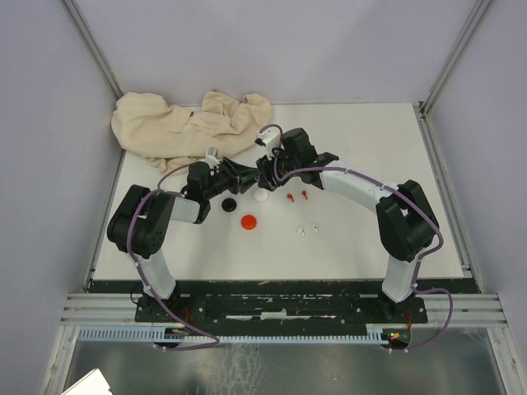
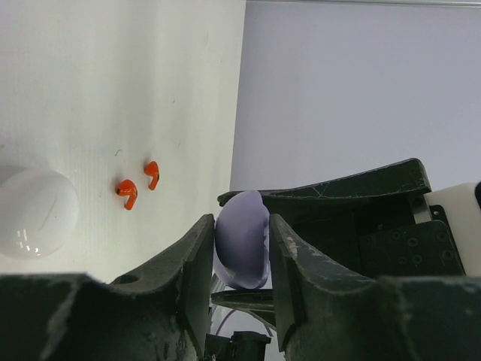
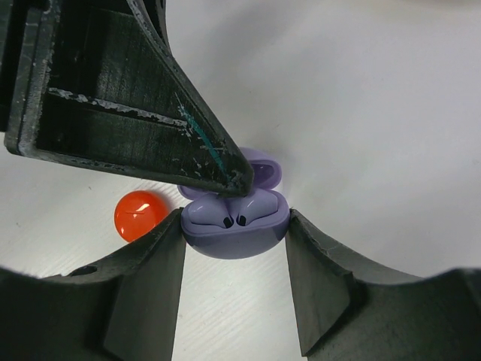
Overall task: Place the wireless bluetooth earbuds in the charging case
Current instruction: Close the charging case.
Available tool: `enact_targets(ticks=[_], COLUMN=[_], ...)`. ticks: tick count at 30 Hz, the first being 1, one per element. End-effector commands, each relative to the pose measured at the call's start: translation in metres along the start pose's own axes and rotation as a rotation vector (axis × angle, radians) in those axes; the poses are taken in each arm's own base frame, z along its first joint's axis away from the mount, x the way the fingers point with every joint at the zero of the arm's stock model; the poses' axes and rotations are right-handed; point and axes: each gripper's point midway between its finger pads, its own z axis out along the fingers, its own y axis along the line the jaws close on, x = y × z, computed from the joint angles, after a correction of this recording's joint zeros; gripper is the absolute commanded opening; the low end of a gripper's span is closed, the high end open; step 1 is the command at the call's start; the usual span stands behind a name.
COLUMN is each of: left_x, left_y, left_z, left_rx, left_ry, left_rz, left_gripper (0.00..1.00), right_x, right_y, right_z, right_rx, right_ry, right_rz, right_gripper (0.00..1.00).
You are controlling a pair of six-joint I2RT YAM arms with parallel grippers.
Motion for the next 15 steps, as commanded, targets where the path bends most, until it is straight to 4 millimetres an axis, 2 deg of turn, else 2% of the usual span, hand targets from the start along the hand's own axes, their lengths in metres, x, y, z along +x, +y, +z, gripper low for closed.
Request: enact_targets(ticks=[1, 5, 15], left_x=[-0.001, -0.002, -0.005], left_y=[-0.020, -0.025, -0.033], left_z=[0.000, -0.001, -0.003], left_rx=[0.034, 0.041, 0.043], left_ry=[0.003, -0.003, -0.023], left_rz=[0.115, 0.117, 0.139], left_gripper=[0.45, 0.49, 0.50], right_x=[-0.023, -0.019, -0.006], right_y=[0.008, 0.008, 0.008], right_z=[-0.004, -0.002, 0.004], right_rx=[-0.033, -0.035, -0.045], right_ry=[-0.035, -0.018, 0.040], right_rz=[-0.023, -0.021, -0.014], right_gripper=[0.31, 0.31, 0.31])
